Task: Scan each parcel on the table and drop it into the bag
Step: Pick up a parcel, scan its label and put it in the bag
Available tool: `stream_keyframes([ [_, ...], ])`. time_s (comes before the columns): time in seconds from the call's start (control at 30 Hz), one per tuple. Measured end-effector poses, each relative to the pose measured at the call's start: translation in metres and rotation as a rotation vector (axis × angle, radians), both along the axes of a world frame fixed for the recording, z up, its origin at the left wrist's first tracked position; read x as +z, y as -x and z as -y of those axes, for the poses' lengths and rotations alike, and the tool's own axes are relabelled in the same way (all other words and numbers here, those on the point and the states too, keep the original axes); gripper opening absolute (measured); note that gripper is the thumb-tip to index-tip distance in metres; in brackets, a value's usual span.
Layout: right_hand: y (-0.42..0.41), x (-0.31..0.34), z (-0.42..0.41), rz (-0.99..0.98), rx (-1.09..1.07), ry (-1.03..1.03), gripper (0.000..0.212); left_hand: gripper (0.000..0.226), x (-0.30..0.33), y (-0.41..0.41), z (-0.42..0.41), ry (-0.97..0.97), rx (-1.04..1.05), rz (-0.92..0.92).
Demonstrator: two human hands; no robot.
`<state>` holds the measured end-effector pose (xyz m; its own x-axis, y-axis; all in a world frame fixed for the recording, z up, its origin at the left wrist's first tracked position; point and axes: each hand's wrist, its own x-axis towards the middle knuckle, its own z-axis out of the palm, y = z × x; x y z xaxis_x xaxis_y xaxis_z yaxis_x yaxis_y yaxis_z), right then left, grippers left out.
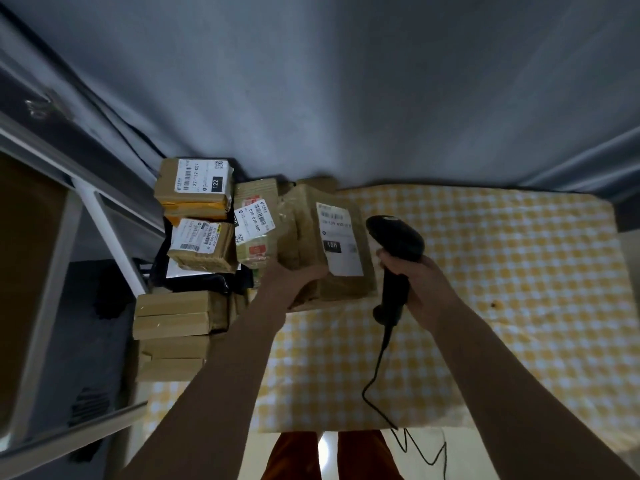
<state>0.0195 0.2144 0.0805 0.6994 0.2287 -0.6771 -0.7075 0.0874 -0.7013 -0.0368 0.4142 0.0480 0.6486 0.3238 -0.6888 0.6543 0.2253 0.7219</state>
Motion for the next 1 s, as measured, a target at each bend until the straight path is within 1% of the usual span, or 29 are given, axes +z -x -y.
stream_keyframes([
  [0.03, 0.001, 0.006, 0.001, 0.015, 0.007, -0.008, 0.012, 0.065, 0.004, 0.004, -0.004, 0.092, 0.008, 0.020],
  [0.1, 0.007, 0.018, 0.000, 0.045, 0.054, -0.029, 0.018, 0.080, 0.010, 0.009, -0.008, 0.195, 0.017, 0.076],
  [0.13, 0.010, 0.024, -0.002, 0.065, 0.077, -0.027, 0.020, 0.080, 0.019, 0.011, -0.009, 0.253, 0.031, 0.094],
  [0.17, 0.012, 0.031, -0.004, 0.087, 0.091, -0.022, 0.022, 0.076, 0.024, 0.014, -0.011, 0.294, 0.038, 0.106],
  [0.2, 0.015, 0.038, -0.006, 0.114, 0.098, -0.014, 0.023, 0.071, 0.030, 0.017, -0.013, 0.306, 0.025, 0.113],
  [0.23, 0.017, 0.046, -0.008, 0.144, 0.102, -0.009, 0.024, 0.074, 0.038, 0.021, -0.016, 0.307, -0.009, 0.111],
  [0.3, 0.022, 0.062, -0.014, 0.204, 0.117, 0.008, 0.026, 0.092, 0.054, 0.027, -0.023, 0.289, -0.106, 0.083],
  [0.33, 0.024, 0.071, -0.017, 0.232, 0.128, 0.019, 0.027, 0.096, 0.061, 0.029, -0.028, 0.273, -0.151, 0.071],
  [0.4, 0.029, 0.089, -0.025, 0.292, 0.134, 0.028, 0.029, 0.091, 0.082, 0.032, -0.037, 0.266, -0.190, 0.077],
  [0.47, 0.033, 0.110, -0.033, 0.355, 0.128, 0.025, 0.031, 0.087, 0.106, 0.033, -0.044, 0.274, -0.190, 0.120],
  [0.63, 0.038, 0.165, -0.047, 0.487, 0.123, 0.023, 0.036, 0.099, 0.171, 0.033, -0.061, 0.237, -0.255, 0.232],
  [0.7, 0.035, 0.188, -0.053, 0.547, 0.126, 0.026, 0.035, 0.111, 0.200, 0.031, -0.065, 0.210, -0.238, 0.274],
  [0.73, 0.034, 0.201, -0.057, 0.577, 0.131, 0.035, 0.034, 0.113, 0.214, 0.029, -0.066, 0.200, -0.217, 0.302],
  [0.8, 0.032, 0.227, -0.063, 0.635, 0.152, 0.050, 0.033, 0.101, 0.240, 0.027, -0.069, 0.177, -0.156, 0.371],
  [0.87, 0.031, 0.252, -0.069, 0.708, 0.177, 0.055, 0.032, 0.088, 0.263, 0.025, -0.074, 0.110, -0.127, 0.437],
  [1.0, 0.035, 0.299, -0.080, 0.888, 0.192, 0.076, 0.022, 0.087, 0.301, 0.022, -0.090, 0.021, -0.102, 0.580],
])
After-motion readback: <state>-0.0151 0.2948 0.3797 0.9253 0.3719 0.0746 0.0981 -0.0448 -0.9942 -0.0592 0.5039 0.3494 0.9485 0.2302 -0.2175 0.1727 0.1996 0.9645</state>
